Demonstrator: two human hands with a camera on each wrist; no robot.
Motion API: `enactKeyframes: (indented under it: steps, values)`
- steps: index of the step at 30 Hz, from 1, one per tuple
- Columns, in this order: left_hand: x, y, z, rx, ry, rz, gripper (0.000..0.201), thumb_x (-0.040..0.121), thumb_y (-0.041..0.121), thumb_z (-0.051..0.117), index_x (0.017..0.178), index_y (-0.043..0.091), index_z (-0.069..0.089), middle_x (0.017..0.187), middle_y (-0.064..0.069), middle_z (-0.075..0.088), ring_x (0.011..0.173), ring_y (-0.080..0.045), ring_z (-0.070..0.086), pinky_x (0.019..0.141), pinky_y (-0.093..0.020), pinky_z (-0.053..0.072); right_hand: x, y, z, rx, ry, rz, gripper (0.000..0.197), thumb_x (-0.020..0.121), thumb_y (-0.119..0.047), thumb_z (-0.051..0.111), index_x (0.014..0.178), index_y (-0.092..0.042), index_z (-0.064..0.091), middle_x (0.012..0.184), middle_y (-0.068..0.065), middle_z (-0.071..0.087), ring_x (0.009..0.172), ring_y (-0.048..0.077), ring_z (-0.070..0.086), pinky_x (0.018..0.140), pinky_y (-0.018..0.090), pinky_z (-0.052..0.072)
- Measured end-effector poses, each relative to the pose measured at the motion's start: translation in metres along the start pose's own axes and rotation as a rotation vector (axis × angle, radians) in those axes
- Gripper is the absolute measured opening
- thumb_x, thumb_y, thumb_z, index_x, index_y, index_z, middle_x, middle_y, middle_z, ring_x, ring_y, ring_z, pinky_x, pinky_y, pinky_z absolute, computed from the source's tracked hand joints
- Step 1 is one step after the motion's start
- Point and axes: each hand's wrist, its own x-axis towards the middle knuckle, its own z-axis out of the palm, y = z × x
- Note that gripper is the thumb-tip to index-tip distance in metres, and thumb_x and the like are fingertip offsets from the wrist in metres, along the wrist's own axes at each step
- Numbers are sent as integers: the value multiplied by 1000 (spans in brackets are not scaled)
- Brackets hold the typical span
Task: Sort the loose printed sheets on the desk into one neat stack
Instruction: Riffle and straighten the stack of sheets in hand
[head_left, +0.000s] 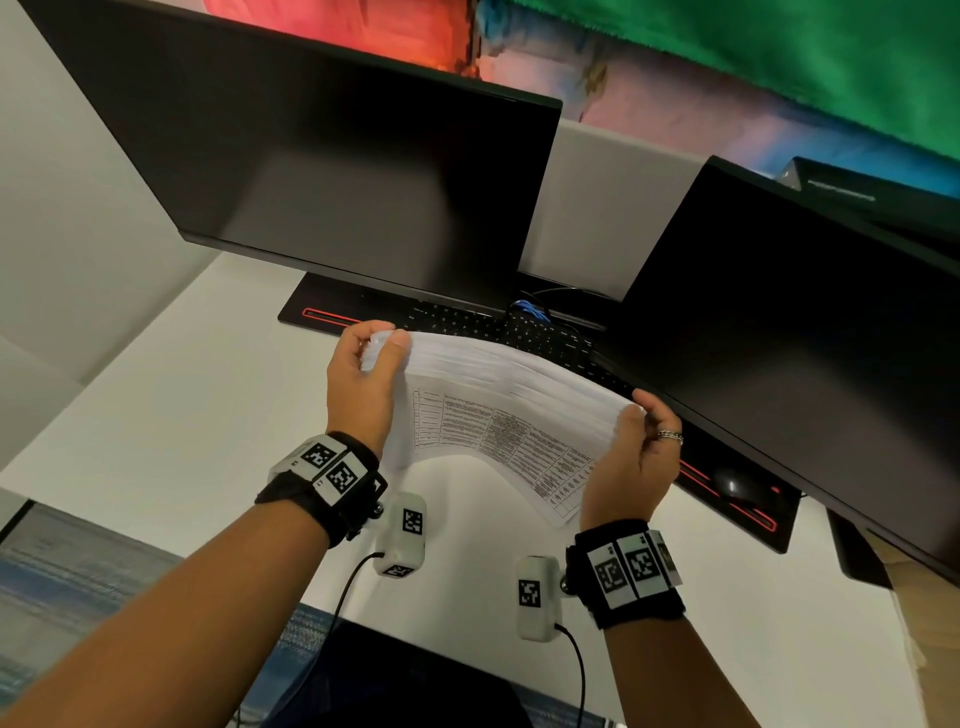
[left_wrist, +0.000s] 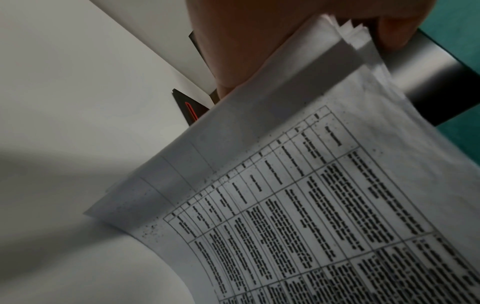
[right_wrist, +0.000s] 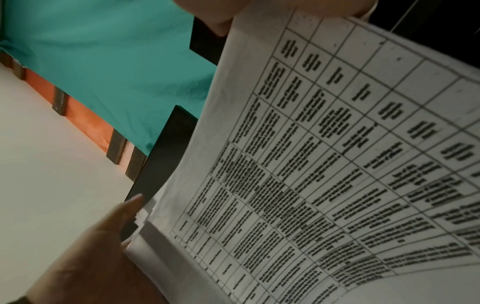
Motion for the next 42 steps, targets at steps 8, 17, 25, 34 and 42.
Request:
enactKeyframes:
  steps: [8, 17, 25, 34, 42]
  values:
    - [4, 3, 2, -7, 15, -28, 17, 91, 25, 59, 94, 16, 73, 91, 6, 68, 88, -10, 60, 81, -26, 46, -1, -3, 1, -3, 16, 51, 15, 92, -24, 65, 107, -20, 65, 105, 1, 64, 98, 24, 66, 77, 37, 61]
    - [4, 4, 2, 12, 24, 2, 14, 91, 20, 62, 85, 25, 74, 82, 12, 69, 84, -5, 61, 81, -24, 47, 3, -3, 2, -18, -31, -10, 8, 93, -19, 64, 91, -13, 69, 80, -1, 62, 72, 11, 58, 60, 23, 50]
    - [8, 5, 2, 7, 11, -13, 14, 88, 15, 62, 87, 19, 75, 91, -2, 74, 92, -14, 65, 88, -31, 50, 1, 3, -2, -26, 5, -50, 12, 91, -17, 64, 83, -25, 68, 77, 7, 62, 66, 21, 52, 59, 33, 48]
    - [8, 2, -2, 77, -79, 36, 14, 90, 29, 66, 102, 22, 69, 101, 8, 70, 98, -8, 63, 91, -28, 49, 5, -2, 0, 1, 4, 8, 11, 88, -23, 69, 78, -24, 66, 75, -7, 59, 71, 19, 55, 69, 33, 53]
    - [6, 2, -4, 148, -113, 61, 14, 91, 27, 67, 101, 18, 69, 102, 7, 69, 100, -12, 62, 99, -40, 50, 4, -2, -3, -15, 15, 0, 28, 91, -4, 56, 89, -31, 62, 92, -1, 71, 95, 23, 68, 85, 38, 58]
